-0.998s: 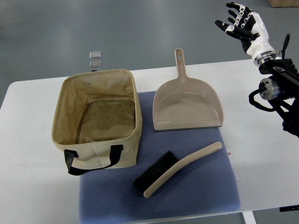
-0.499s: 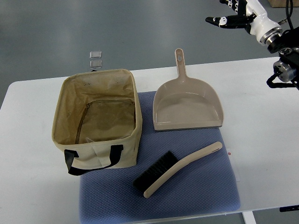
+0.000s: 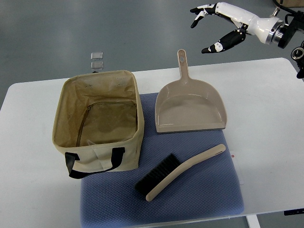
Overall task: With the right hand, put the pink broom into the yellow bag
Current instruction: 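Swing the right hand over the dustpan toward the brush, then lower the right hand onto the beige brush handle, then close the right hand fingers around the brush handle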
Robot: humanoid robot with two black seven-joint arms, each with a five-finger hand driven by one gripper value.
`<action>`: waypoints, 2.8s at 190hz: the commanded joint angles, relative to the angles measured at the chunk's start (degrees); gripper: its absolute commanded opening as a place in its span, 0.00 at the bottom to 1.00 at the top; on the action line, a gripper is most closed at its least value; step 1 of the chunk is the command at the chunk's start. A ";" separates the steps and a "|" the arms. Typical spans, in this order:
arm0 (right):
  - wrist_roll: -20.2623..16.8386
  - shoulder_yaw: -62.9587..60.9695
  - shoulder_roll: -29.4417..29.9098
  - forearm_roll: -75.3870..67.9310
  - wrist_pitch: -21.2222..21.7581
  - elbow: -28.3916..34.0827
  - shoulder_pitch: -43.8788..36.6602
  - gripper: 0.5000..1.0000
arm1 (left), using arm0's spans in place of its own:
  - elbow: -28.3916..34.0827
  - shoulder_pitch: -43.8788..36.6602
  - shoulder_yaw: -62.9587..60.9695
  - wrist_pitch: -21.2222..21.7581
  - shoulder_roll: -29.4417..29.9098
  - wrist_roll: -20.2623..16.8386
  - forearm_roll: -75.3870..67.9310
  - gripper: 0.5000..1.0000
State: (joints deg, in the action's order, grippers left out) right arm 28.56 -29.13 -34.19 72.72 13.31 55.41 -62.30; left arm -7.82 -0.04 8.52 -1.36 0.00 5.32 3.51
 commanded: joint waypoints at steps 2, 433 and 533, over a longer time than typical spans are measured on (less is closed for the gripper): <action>0.10 0.04 -1.84 7.87 3.39 4.79 0.16 0.86 | 0.00 0.04 0.00 -0.04 0.00 0.04 0.00 1.00; -2.36 13.04 -2.81 29.85 -6.19 19.65 19.50 0.74 | 0.00 0.04 0.00 0.04 0.00 0.04 0.00 1.00; -3.15 13.04 -2.73 30.20 -7.51 18.42 20.20 0.66 | 0.00 0.04 0.00 0.04 0.00 0.04 0.00 1.00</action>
State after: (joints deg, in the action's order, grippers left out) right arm 25.39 -16.17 -36.81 102.92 5.83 73.87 -42.20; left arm -7.82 -0.03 8.53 -1.38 0.00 5.34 3.52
